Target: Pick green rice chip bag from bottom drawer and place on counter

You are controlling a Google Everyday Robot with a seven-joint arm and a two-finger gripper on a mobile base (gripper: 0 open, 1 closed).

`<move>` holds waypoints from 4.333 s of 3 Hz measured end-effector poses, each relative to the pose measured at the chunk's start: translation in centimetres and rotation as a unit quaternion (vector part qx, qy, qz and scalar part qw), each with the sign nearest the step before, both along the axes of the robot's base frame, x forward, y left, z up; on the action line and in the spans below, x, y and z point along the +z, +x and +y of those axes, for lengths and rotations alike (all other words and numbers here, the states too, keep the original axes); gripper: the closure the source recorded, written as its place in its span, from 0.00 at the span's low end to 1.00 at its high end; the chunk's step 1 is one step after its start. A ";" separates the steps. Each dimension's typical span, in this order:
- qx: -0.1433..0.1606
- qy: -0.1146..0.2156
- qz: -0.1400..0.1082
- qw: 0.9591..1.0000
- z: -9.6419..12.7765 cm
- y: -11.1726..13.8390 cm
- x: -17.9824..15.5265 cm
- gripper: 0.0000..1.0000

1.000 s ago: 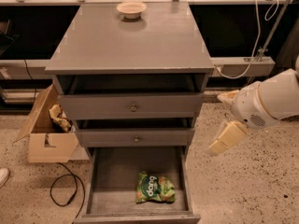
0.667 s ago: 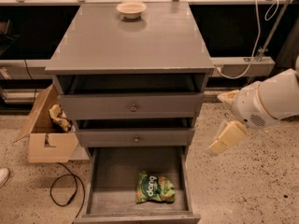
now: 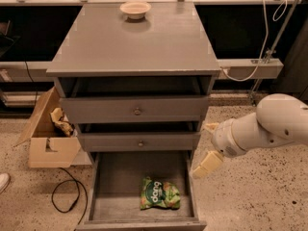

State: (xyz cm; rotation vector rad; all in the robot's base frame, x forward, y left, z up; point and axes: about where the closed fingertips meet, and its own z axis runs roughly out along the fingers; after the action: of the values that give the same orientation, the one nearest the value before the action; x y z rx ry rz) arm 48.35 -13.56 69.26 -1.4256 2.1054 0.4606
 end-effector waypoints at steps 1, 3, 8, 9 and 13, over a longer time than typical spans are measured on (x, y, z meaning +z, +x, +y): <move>0.000 0.000 0.000 1.000 0.0 0.0 0.0 0.00; 0.006 -0.043 -0.030 0.999 3.3 1.9 -9.3 0.00; 0.054 -0.027 -0.026 0.998 7.3 7.7 -27.4 0.00; 0.074 -0.046 -0.027 0.996 6.3 9.4 -35.3 0.00; 0.078 -0.077 -0.008 0.994 5.1 10.6 -48.7 0.00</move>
Offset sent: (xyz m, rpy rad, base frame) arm 0.0079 0.0130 -0.0484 -0.1136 -0.0747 -0.0154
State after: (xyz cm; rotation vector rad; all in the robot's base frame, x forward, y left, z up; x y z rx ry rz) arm 58.93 -8.47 20.58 -1.6843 2.0643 0.3505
